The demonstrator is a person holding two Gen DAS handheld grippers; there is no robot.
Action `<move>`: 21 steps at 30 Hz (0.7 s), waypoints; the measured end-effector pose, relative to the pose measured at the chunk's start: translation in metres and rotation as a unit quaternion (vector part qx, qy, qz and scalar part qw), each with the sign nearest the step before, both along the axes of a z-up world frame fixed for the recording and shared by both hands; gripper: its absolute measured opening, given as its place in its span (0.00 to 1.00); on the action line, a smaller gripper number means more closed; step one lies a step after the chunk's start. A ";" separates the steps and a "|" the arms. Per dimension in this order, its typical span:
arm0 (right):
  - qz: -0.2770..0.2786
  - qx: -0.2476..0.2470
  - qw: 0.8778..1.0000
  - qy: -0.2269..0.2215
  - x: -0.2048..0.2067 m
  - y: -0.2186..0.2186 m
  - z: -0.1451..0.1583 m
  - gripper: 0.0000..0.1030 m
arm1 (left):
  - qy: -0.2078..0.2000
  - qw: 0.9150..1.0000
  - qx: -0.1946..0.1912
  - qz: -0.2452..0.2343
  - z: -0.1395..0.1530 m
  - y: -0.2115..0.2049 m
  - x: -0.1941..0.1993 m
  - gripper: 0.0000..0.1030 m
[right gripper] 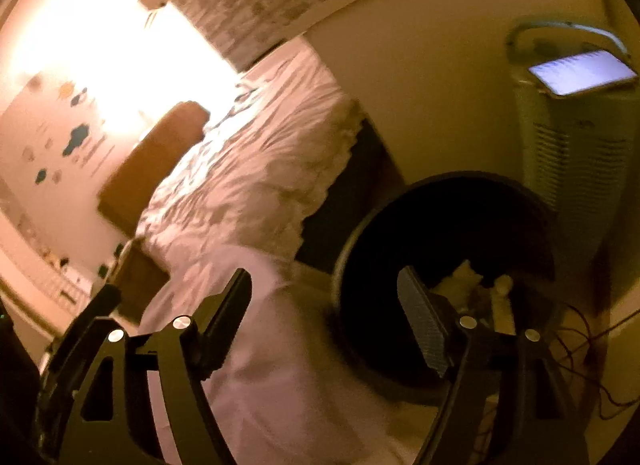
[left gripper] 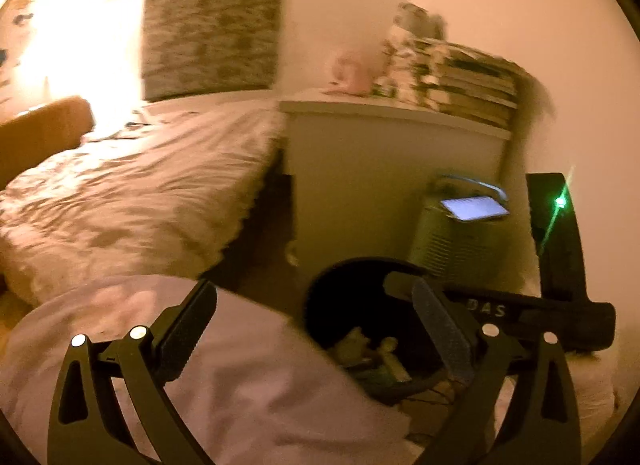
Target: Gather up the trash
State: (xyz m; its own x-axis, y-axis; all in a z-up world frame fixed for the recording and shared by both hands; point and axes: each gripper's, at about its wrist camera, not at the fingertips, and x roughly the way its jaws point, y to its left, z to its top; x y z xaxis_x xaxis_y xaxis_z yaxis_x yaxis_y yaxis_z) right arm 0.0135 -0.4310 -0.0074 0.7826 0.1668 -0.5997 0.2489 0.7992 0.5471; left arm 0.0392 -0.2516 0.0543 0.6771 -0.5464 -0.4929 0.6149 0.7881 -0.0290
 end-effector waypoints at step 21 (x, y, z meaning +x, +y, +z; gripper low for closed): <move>0.095 -0.118 0.988 -0.040 0.039 0.184 0.032 0.90 | 0.047 0.976 -0.061 0.203 -0.007 0.197 0.006 0.95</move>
